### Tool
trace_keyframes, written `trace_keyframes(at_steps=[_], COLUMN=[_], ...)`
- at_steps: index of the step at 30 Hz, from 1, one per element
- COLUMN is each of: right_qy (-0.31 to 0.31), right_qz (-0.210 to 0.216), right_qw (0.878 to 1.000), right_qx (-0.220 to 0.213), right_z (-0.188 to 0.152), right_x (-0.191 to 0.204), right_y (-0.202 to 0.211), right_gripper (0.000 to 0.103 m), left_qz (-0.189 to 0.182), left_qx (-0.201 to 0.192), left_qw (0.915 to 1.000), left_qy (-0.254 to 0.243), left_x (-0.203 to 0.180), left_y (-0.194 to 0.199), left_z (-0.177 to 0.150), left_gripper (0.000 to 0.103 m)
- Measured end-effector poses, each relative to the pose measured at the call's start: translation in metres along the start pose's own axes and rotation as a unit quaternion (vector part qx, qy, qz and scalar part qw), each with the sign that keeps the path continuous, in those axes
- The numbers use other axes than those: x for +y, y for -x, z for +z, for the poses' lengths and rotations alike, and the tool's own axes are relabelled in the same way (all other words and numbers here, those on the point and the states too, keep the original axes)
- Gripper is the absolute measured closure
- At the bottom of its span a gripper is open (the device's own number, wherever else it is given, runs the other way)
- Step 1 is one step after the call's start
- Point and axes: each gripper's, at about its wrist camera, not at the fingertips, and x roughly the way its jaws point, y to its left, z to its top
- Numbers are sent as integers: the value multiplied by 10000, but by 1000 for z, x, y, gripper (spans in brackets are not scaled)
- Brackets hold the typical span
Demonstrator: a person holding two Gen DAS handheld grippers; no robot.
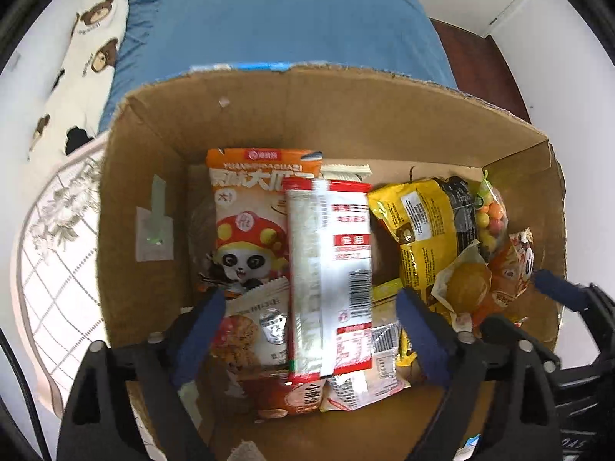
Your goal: Organize snacks
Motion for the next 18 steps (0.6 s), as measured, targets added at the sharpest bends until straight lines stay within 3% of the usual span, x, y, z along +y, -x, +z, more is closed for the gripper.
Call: trace_keyframes(at_steps=[7,18], right_qy=[24,-3], right_qz=[-488,-577], right_qw=[9987,9973], right_qx=[-161,-443], right_z=[-6,-32], right_x=[-2,-7], right_y=[12,38], right_gripper=[5,5], left_qz=[1,13], left_qx=[-215,-657], left_qw=[9998,9978], left_qy=[-10,58], left_x=[-10,-17], left_y=[19,51], left_z=[-19,-53], left_gripper=[5,5])
